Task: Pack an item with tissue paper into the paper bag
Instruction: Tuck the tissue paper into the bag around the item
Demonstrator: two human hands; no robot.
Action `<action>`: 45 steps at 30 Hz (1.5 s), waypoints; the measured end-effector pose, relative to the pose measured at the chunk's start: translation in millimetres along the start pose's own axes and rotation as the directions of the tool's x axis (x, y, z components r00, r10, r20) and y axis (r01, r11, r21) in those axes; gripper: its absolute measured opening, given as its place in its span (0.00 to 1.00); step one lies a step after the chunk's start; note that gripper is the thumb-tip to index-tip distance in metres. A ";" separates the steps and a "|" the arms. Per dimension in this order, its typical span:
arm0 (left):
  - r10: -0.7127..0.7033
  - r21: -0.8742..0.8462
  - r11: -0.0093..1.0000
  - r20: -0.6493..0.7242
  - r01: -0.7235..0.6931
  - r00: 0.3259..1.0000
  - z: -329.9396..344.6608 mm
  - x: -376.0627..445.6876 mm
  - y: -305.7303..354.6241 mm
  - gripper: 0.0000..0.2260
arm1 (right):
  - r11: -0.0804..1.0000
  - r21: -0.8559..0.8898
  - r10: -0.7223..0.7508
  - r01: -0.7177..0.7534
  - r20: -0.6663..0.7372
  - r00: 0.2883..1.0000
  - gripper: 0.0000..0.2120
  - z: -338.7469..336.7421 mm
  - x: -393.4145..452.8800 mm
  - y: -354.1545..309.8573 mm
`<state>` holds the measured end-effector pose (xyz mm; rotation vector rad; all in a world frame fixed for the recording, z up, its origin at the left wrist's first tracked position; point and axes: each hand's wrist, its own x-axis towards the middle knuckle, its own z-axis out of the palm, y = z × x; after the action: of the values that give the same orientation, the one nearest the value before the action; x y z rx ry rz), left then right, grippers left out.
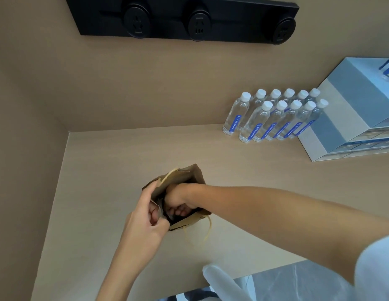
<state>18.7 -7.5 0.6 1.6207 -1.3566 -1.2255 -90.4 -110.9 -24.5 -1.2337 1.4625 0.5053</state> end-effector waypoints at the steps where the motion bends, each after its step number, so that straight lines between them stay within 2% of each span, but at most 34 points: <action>1: -0.005 0.001 1.000 -0.008 0.005 1.000 0.8 -0.9 0.3 0.38 | 0.997 -0.075 -0.028 0.024 -0.056 0.998 0.11 -3.3 -2.7 -0.1; 3: -0.008 0.031 0.999 -0.031 0.009 0.999 3.0 -2.9 0.3 0.39 | 0.943 -0.326 -0.141 0.073 -0.191 0.971 0.08 -7.5 -8.4 2.1; 4: -0.009 0.053 0.999 -0.044 0.011 0.999 4.4 -4.3 0.4 0.40 | 0.894 -0.441 -0.205 0.080 -0.243 0.948 0.11 -6.9 -10.4 4.6; 7: -0.008 0.103 0.995 -0.046 0.013 0.999 8.2 -10.0 4.2 0.40 | 0.806 -0.588 -0.243 0.059 -0.238 0.940 0.16 -0.4 -7.3 13.0; 10: 0.001 0.119 0.993 -0.032 0.003 0.999 10.0 -14.3 8.2 0.40 | 0.822 -0.570 -0.164 0.016 -0.210 0.964 0.18 6.3 1.9 14.8; 12: 0.009 0.118 0.993 -0.039 -0.005 0.999 8.7 -15.9 8.7 0.40 | 0.889 -0.457 -0.154 0.019 -0.259 0.954 0.17 10.4 3.9 15.2; 14: 0.008 0.112 0.994 -0.048 -0.003 0.999 7.3 -16.2 8.3 0.39 | 0.926 -0.374 -0.168 0.045 -0.302 0.939 0.16 13.0 3.2 18.0; 16: 0.007 0.109 0.994 -0.045 -0.002 0.999 5.9 -16.1 7.3 0.40 | 0.924 -0.370 -0.219 0.099 -0.298 0.929 0.16 16.1 -4.6 18.9; 19: 0.012 0.102 0.995 -0.041 -0.008 0.999 6.0 -15.9 7.5 0.39 | 0.882 -0.417 -0.344 0.218 -0.254 0.904 0.14 21.5 -17.5 18.4; 24: 0.019 0.098 0.995 -0.033 -0.016 0.999 7.6 -16.8 8.5 0.40 | 0.728 -0.634 -0.449 0.260 -0.154 0.880 0.11 29.6 -25.7 9.2; 29: 0.000 0.086 0.996 -0.051 0.004 0.999 1.9 -15.1 7.6 0.38 | 0.803 -0.492 -0.437 0.336 -0.104 0.893 0.05 31.6 -29.0 -0.1; 32: -0.014 0.086 0.996 -0.071 0.020 0.997 -0.6 -14.2 8.4 0.36 | 0.763 -0.556 -0.458 0.329 -0.106 0.883 0.07 22.7 -34.0 -3.3; 34: -0.030 0.091 0.995 -0.071 0.037 0.997 -0.8 -12.9 9.8 0.36 | 0.735 -0.631 -0.419 0.249 -0.134 0.898 0.11 6.7 -34.3 -7.8; 36: -0.048 0.093 0.994 -0.053 0.053 0.997 -0.3 -11.8 11.5 0.36 | 0.671 -0.727 -0.335 0.144 -0.124 0.934 0.11 -9.9 -33.7 -12.7; 39: -0.053 0.105 0.993 -0.049 0.058 0.997 1.0 -11.0 14.1 0.37 | 0.583 -0.812 -0.108 0.033 -0.037 0.994 0.09 -20.4 -32.6 -19.3; 41: -0.055 0.114 0.992 -0.060 0.062 0.997 2.2 -12.9 15.6 0.37 | 0.589 -0.808 0.006 0.015 0.023 1.000 0.09 -17.8 -30.3 -20.5; 45: -0.065 0.127 0.989 -0.086 0.076 0.994 3.6 -19.5 14.9 0.38 | 0.632 -0.775 0.139 -0.030 0.075 0.988 0.18 -4.2 -20.7 -13.6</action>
<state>10.3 8.4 17.6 1.8033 -1.3622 -1.1185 -83.3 -110.9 -0.4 -1.7534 1.2066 1.3645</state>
